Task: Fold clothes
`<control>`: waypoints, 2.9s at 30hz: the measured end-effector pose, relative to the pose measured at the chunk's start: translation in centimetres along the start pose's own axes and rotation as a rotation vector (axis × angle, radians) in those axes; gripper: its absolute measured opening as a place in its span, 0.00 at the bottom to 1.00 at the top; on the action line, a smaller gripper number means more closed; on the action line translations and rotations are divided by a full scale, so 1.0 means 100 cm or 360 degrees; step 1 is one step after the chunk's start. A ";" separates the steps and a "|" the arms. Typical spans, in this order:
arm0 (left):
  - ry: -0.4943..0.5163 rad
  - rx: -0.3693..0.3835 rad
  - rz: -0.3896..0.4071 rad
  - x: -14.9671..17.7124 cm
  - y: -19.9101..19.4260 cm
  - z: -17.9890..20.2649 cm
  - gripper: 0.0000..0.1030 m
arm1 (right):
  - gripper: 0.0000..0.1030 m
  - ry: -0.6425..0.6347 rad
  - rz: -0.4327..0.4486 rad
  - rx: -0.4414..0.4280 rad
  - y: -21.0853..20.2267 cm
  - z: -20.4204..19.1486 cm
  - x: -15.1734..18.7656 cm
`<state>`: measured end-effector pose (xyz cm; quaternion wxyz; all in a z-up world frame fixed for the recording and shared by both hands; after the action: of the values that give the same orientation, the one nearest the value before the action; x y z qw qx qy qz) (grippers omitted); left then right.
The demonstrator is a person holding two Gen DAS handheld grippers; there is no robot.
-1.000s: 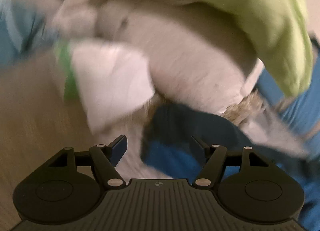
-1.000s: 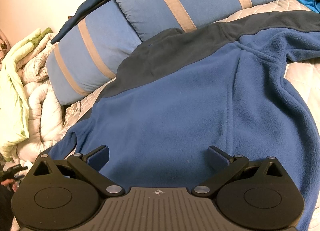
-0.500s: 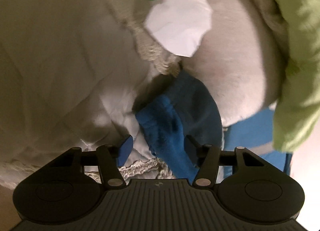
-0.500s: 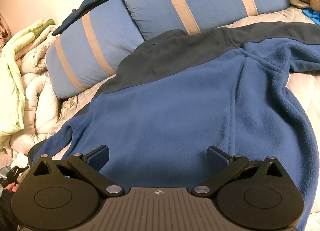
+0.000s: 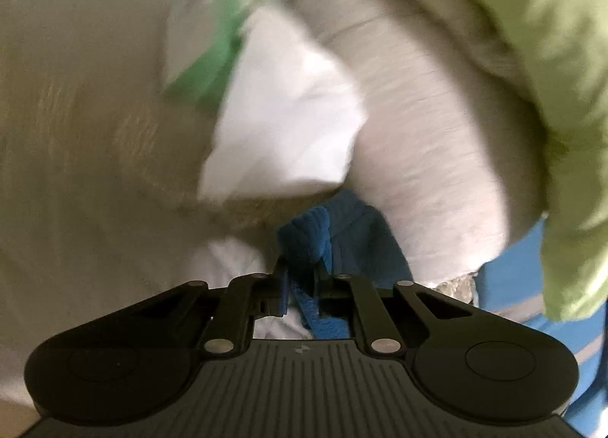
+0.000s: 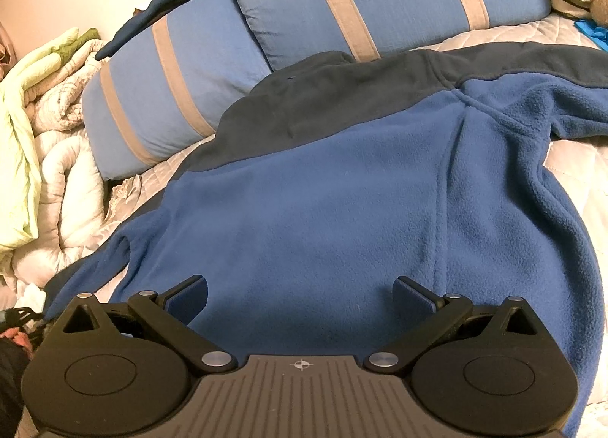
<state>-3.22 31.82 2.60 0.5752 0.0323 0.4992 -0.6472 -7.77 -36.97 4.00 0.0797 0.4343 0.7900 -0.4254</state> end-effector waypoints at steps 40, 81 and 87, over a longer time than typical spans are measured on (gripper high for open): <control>0.1611 0.0640 -0.0053 0.287 -0.143 0.312 0.69 | 1.00 -0.0075 0.0145 0.0193 -0.010 0.000 0.000; 0.1480 0.0770 -0.0570 0.299 -0.043 0.235 0.64 | 0.93 -0.0193 0.0444 0.0464 -0.119 0.088 -0.042; 0.1525 0.0746 -0.0572 0.304 -0.036 0.242 0.38 | 0.84 -0.0108 0.0436 0.0566 -0.122 0.122 -0.044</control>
<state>-3.39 -6.95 -1.90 0.1424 0.3642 0.5452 -0.7415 -17.25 -51.95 5.94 0.0855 0.5303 0.6329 -0.5576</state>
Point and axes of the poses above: each gripper's, at about its wrist camera, not at the fingertips, and y roughly the way its jaws point, z to its right, x to its underside, the point moved 8 cm from there along y, roughly the way its jaws point, and after that the axes turned 12 degrees about y, right-handed, at the moved point
